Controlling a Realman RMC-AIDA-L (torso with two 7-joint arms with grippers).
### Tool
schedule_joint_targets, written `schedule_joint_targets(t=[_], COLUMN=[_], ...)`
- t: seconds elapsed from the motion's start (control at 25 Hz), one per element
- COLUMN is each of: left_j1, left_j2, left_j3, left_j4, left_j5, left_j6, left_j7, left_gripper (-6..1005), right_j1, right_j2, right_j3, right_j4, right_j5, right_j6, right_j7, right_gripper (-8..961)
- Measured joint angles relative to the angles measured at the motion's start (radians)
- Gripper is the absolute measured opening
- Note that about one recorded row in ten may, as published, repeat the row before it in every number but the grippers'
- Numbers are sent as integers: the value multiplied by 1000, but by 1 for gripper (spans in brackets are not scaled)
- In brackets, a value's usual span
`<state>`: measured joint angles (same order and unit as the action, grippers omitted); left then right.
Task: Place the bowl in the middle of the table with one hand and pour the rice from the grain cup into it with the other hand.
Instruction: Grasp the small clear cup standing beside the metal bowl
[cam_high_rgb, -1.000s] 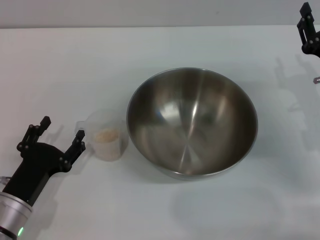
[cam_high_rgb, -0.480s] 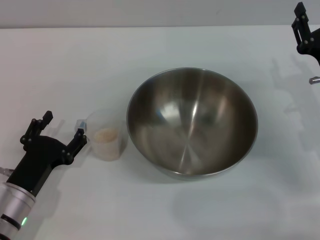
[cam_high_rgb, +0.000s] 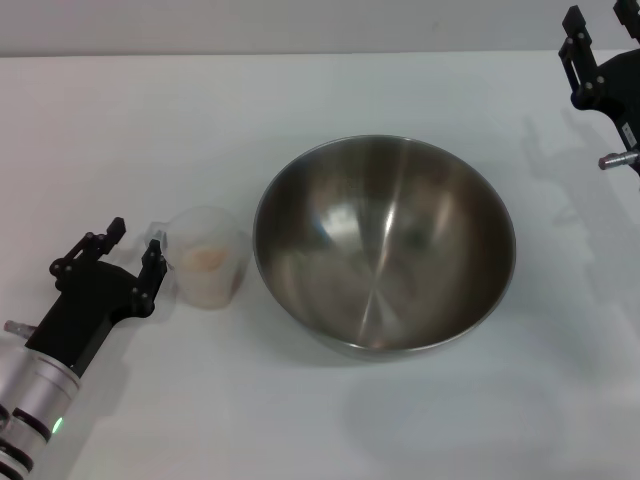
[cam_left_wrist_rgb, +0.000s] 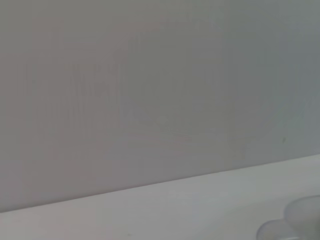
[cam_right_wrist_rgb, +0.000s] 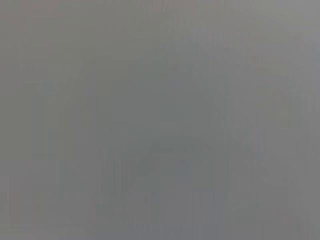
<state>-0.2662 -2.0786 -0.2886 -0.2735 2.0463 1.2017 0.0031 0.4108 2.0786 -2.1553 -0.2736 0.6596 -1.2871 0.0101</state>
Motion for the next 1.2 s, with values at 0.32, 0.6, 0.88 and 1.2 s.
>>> schedule_joint_targets(t=[0.32,0.6,0.88,1.2], left_j1=[-17,-25,-20,-23], left_j2=[0,0,0,0], left_j3=[-1,-1,-3,-14], left_j4=[-1,-2,-12,-23], left_j5=[0,0,0,0], left_j6=[-13,-27,-23,-22], left_j7=[-2,-9,-6,-4], left_gripper=[412,160,41,31], right_j1=[9,17,26,20], right_j2=[0,0,-2,-1], right_j3=[0,0,-1,-1], right_j4=[-4,-5,-6,-2], right_j5=[0,0,0,0], right_j6=[3,14,14,13], right_j7=[1,10,42,58], right_gripper=[507,507,507,507])
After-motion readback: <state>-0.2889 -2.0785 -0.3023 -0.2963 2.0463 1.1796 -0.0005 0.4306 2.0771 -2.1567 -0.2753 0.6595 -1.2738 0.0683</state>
